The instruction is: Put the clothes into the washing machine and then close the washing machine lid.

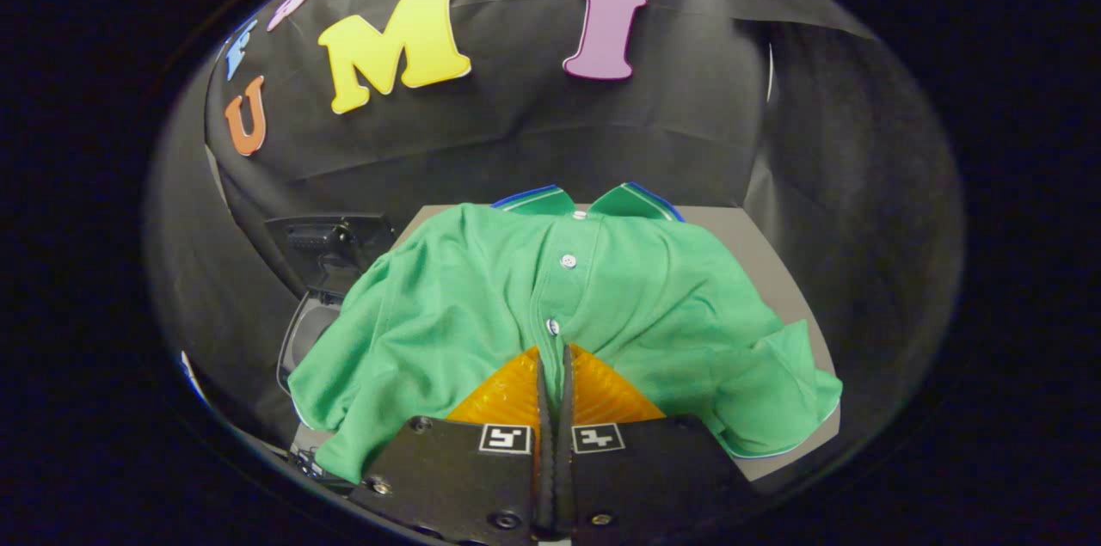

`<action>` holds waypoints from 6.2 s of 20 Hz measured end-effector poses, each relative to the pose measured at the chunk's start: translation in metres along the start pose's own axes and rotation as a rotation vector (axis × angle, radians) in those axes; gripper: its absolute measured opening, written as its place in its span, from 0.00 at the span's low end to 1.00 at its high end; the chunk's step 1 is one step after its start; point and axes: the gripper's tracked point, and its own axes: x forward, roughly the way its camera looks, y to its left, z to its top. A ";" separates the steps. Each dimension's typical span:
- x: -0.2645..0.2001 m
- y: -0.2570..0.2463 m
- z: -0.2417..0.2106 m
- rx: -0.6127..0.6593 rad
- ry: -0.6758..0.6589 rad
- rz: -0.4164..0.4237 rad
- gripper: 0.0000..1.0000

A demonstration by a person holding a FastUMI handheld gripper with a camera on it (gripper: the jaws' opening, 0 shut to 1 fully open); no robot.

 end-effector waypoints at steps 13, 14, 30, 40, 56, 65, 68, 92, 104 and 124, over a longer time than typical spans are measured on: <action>-0.085 0.044 0.082 0.075 -0.187 0.121 0.04; -0.090 0.049 0.087 0.074 -0.195 0.129 0.04; -0.093 0.261 0.117 -0.074 -0.195 0.464 0.04; -0.072 0.392 0.122 -0.138 -0.149 0.630 0.04; 0.064 0.433 0.023 -0.148 -0.005 0.526 0.04; 0.142 0.425 -0.059 -0.049 0.116 0.379 0.04; 0.166 0.423 -0.082 -0.029 0.145 0.323 0.04; 0.222 0.424 -0.145 0.038 0.266 0.158 0.04; 0.191 0.408 -0.123 0.009 0.248 0.167 0.96; 0.033 0.412 0.117 0.090 -0.169 0.321 0.95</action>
